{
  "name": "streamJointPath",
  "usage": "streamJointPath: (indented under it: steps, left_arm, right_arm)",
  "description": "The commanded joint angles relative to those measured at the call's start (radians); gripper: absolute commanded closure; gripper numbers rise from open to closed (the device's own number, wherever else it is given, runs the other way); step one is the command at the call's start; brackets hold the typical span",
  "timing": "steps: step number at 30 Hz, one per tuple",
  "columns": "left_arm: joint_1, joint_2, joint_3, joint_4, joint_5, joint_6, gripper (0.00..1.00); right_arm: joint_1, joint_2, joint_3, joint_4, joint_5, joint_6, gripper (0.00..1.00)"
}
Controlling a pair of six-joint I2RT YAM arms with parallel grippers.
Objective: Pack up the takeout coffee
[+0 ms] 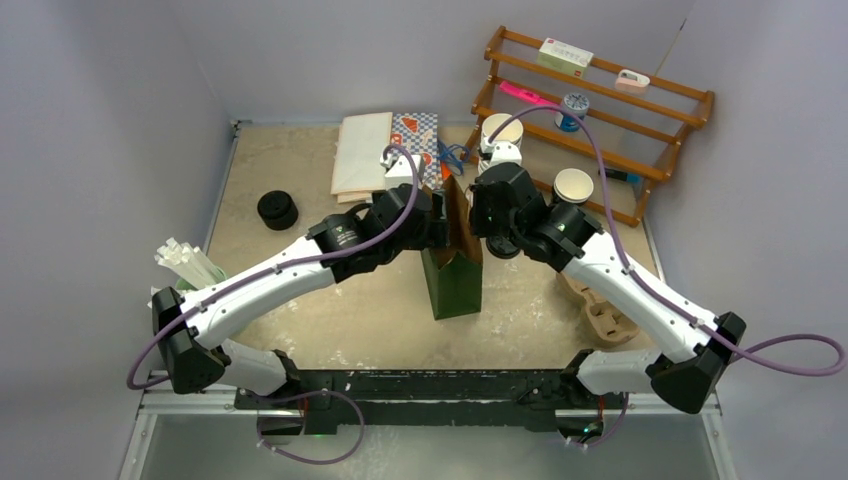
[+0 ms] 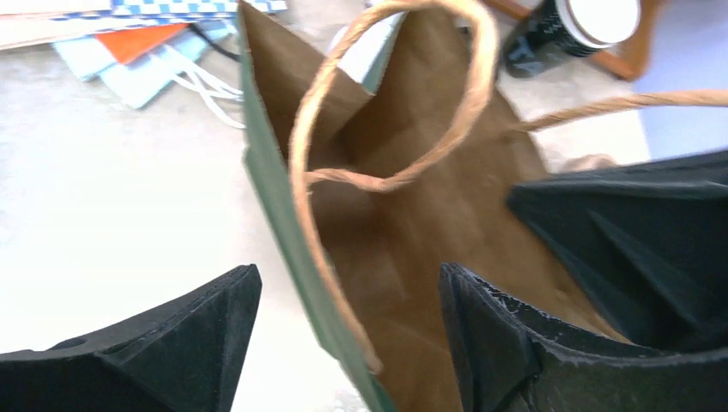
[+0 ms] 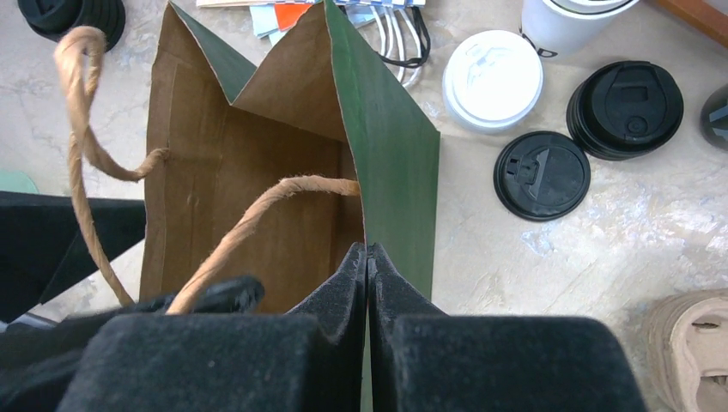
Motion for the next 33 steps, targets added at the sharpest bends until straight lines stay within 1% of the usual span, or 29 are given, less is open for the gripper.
streamJointPath:
  steps: [1, 2, 6, 7, 9, 13, 16, 17, 18, 19, 20, 21, 23, 27, 29, 31, 33]
  left_arm:
    - [-0.005, 0.02, 0.051, -0.067, -0.194, 0.019, 0.27]
    - [-0.005, 0.019, 0.056, -0.082, -0.237, 0.026, 0.33]
    - [-0.005, 0.004, 0.098, -0.178, -0.387, 0.053, 0.49]
    - [-0.005, -0.001, 0.11, -0.2, -0.413, 0.07, 0.57]
    - [-0.005, -0.017, 0.128, -0.22, -0.435, 0.107, 0.7]
    - [-0.006, -0.039, 0.145, -0.214, -0.41, 0.163, 1.0]
    - [-0.005, -0.044, 0.167, -0.231, -0.419, 0.185, 1.0]
    - [-0.005, -0.046, 0.176, -0.239, -0.423, 0.194, 1.0]
    - [-0.005, -0.047, 0.185, -0.249, -0.428, 0.201, 1.0]
    - [-0.005, -0.048, 0.196, -0.255, -0.43, 0.207, 1.0]
    - [-0.004, -0.051, 0.204, -0.26, -0.433, 0.214, 1.0]
    - [-0.004, -0.053, 0.209, -0.261, -0.436, 0.221, 1.0]
    - [-0.002, -0.064, 0.201, -0.245, -0.435, 0.226, 1.0]
    - [0.012, -0.12, 0.105, -0.101, -0.369, 0.256, 1.0]
    - [0.021, -0.137, 0.074, -0.057, -0.333, 0.256, 1.0]
    - [0.037, -0.13, 0.071, -0.057, -0.33, 0.258, 1.0]
    - [0.072, -0.11, 0.089, -0.091, -0.33, 0.252, 1.0]
  right_arm:
    - [0.005, -0.044, 0.007, 0.021, 0.039, -0.009, 1.0]
    - [0.005, -0.048, 0.009, 0.016, 0.04, -0.01, 1.0]
    - [0.005, -0.058, 0.022, -0.028, 0.07, -0.005, 1.0]
    - [0.005, -0.06, 0.027, -0.04, 0.088, -0.004, 1.0]
    - [0.003, -0.062, 0.034, -0.06, 0.117, -0.001, 1.0]
    - [0.004, -0.071, 0.037, -0.071, 0.141, 0.0, 0.98]
    - [0.005, -0.078, 0.031, -0.068, 0.135, 0.0, 0.94]
    - [0.005, -0.08, 0.027, -0.064, 0.12, -0.001, 0.9]
    - [0.005, -0.081, 0.025, -0.059, 0.099, -0.001, 0.83]
    - [0.004, -0.08, 0.026, -0.054, 0.07, -0.004, 0.69]
    - [0.005, -0.078, 0.029, -0.043, 0.033, -0.009, 0.59]
    - [0.005, -0.076, 0.034, -0.031, -0.003, -0.018, 0.54]
    - [0.005, -0.071, 0.058, -0.001, -0.03, -0.052, 0.45]
    - [0.005, -0.075, 0.099, -0.007, -0.145, -0.056, 0.3]
    - [0.004, -0.089, 0.099, -0.011, -0.171, -0.028, 0.17]
    - [0.005, -0.105, 0.092, -0.007, -0.171, -0.01, 0.08]
    - [0.005, -0.125, 0.074, 0.009, -0.169, 0.013, 0.04]
